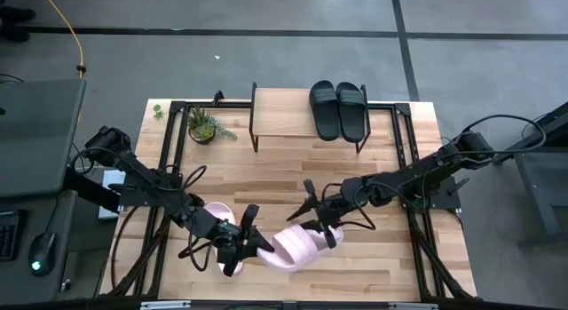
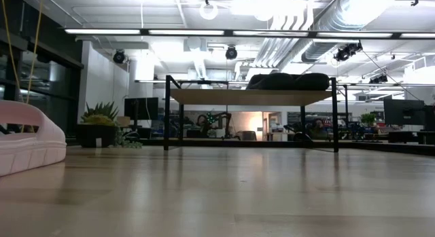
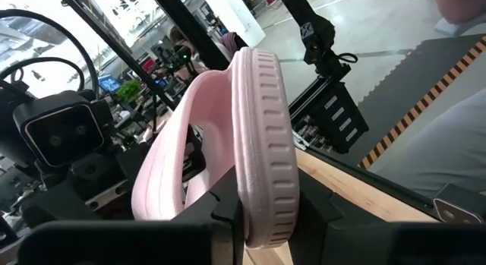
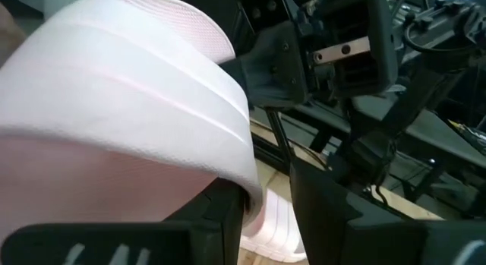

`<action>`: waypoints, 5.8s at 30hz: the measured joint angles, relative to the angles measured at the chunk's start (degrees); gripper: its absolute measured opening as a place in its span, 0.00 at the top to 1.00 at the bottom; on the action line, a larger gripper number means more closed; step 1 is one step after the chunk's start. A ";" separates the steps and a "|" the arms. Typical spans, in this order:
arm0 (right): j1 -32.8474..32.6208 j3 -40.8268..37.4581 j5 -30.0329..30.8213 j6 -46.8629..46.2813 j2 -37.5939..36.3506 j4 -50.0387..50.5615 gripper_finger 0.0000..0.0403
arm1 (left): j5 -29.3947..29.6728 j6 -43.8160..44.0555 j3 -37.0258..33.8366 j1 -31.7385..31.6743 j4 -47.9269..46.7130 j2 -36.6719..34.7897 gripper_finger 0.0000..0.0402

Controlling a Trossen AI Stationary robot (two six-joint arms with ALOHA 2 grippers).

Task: Pick and place slides into the shelf
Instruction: Put the right pink slipper on the shelf

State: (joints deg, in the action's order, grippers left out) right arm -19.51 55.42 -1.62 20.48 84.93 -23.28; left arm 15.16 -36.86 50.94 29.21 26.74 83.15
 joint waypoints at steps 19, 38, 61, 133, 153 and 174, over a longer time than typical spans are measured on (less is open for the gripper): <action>-0.02 0.02 2.15 -2.39 -4.36 7.77 0.76 | 0.20 0.02 0.00 -0.07 0.11 0.00 0.88; 0.00 0.06 13.78 -2.44 -6.69 17.33 0.76 | 0.70 0.17 0.00 0.00 -0.37 0.00 0.88; -1.87 0.06 24.92 -11.47 -17.66 33.73 0.76 | 18.94 -0.41 0.00 0.04 -5.78 0.00 0.88; -0.70 0.04 38.53 -5.26 -19.08 38.48 0.76 | 31.45 -13.93 0.04 -25.55 -16.65 0.33 0.88; -0.70 0.02 41.77 -3.79 -19.06 38.43 0.76 | 17.91 -15.47 0.04 -37.21 -13.20 0.37 0.88; -0.70 0.02 41.77 -3.61 -19.06 38.46 0.76 | 7.32 -16.52 0.04 -42.88 -9.85 0.37 0.88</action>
State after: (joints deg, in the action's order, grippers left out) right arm -20.21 55.44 40.14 16.88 65.87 15.18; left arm 22.48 -53.39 50.98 -13.67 16.89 83.53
